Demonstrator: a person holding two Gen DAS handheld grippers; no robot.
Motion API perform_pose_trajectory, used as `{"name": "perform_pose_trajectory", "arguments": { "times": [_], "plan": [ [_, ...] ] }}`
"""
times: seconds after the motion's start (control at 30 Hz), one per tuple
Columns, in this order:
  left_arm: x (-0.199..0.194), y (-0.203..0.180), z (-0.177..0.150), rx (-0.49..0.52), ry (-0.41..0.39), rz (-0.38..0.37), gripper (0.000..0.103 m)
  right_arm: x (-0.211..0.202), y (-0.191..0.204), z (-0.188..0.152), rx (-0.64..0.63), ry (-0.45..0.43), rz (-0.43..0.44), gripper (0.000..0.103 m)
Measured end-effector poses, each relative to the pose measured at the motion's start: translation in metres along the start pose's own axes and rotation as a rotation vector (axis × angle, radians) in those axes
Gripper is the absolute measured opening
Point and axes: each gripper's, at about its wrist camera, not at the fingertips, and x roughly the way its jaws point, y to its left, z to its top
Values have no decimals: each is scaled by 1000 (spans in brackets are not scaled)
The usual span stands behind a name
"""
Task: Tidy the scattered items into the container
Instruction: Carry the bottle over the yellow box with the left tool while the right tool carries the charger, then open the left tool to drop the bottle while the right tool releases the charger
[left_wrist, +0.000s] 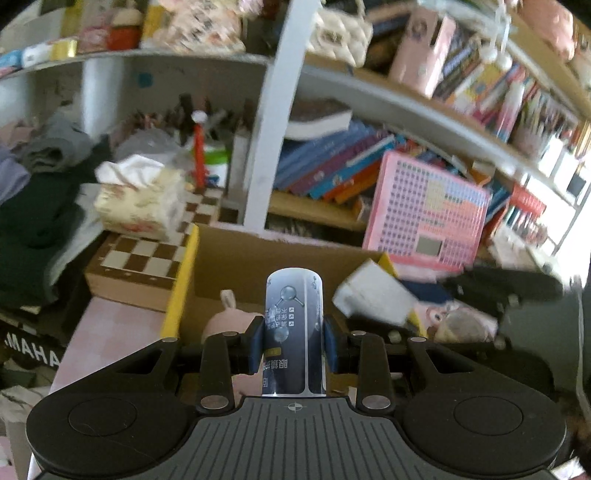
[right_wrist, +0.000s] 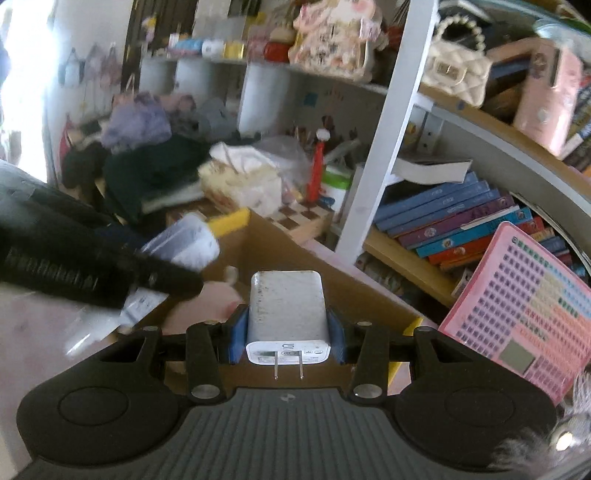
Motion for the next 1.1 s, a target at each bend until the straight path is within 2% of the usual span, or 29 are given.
{"name": "perform_pose_trajectory", "arguments": {
  "times": [0.17,0.33,0.5,0.8,0.9,0.93,0.97,1.0,1.1],
  "plan": [
    [38,-3,10,10,67,16,31,44,-20,3,-89,106,52,42],
    [68,-1,23,12,109,36,31,82,-23,-3,-205,229,84,42],
    [97,-1,24,22,161,49,31,104,-26,-7,-207,301,115,42],
    [109,-3,20,-22,194,66,31,112,-26,-12,-185,326,138,42],
    [105,-7,19,-13,172,69,34,112,-27,-12,-165,316,133,42],
    [103,-8,20,-6,158,59,35,110,-28,-11,-151,301,135,45],
    [100,-9,21,-3,143,50,42,107,-30,-10,-136,286,136,49],
    [97,-10,23,0,129,43,48,105,-31,-8,-123,278,135,49],
    [86,-14,28,39,91,25,57,97,-33,-3,-98,255,139,52]
  ]
}}
